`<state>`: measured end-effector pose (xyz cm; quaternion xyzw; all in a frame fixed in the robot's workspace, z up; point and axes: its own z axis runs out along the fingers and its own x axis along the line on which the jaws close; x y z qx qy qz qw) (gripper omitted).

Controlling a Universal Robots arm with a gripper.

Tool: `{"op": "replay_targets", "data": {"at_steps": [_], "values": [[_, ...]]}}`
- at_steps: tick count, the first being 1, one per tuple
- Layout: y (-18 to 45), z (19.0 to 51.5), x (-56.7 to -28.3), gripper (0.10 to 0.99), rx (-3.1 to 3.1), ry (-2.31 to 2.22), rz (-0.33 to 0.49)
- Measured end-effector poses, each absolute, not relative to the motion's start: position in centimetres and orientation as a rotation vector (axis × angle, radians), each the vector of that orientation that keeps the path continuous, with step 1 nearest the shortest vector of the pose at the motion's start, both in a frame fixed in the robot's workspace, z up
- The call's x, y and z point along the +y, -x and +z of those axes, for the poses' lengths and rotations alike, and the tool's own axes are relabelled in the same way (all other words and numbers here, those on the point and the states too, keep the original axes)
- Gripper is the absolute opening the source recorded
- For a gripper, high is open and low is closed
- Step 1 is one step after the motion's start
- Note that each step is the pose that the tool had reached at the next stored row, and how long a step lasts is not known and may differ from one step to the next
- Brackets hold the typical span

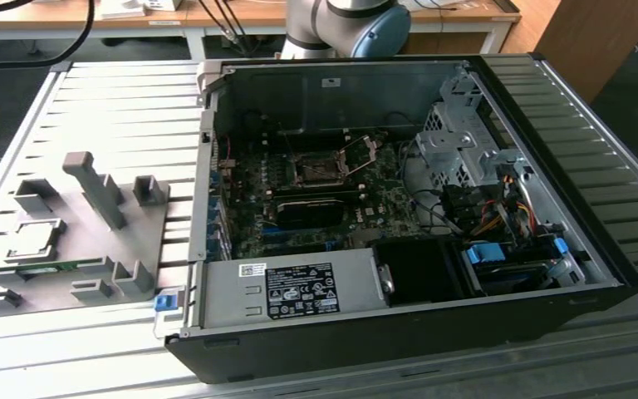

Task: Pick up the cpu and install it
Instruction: 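Pick up the cpu and move it towards the insertion slot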

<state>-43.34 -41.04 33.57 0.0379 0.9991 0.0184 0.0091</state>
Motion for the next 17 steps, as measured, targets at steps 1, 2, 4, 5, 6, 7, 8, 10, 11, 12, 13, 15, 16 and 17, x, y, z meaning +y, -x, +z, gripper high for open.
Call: {"op": "replay_targets", "data": {"at_steps": [1, 2, 4, 5, 6, 7, 8, 10, 11, 12, 13, 15, 16, 17], "values": [[43.3, 33.5, -41.1, 0.114, 3.12, -0.118, 0.058], [43.3, 33.4, -41.1, 0.169, 3.121, -0.118, 0.058], [43.3, 33.3, -41.1, 0.231, 3.121, -0.119, 0.059], [43.3, 33.2, -41.1, 0.29, 3.121, -0.118, 0.059], [43.3, 33.2, -41.1, 0.29, 3.121, -0.119, 0.06], [43.3, 33.1, -41.1, 0.353, 3.121, -0.118, 0.06], [43.3, 33.0, -41.2, 0.408, 3.121, -0.118, 0.06], [43.4, 32.9, -41.2, 0.467, 3.121, -0.118, 0.066], [43.4, 32.8, -41.2, 0.525, 3.121, -0.118, 0.074], [43.4, 32.7, -41.2, 0.525, 3.121, -0.118, 0.078], [43.4, 32.6, -41.2, 0.588, 3.121, -0.119, 0.079], [43.4, 31.7, -41.2, 0.588, 3.141, -0.12, 0.078], [43.4, 31.7, -41.3, 0.588, 3.141, -0.12, 0.078], [43.4, 31.6, -41.3, 0.588, 3.142, -0.12, 0.078]]}}
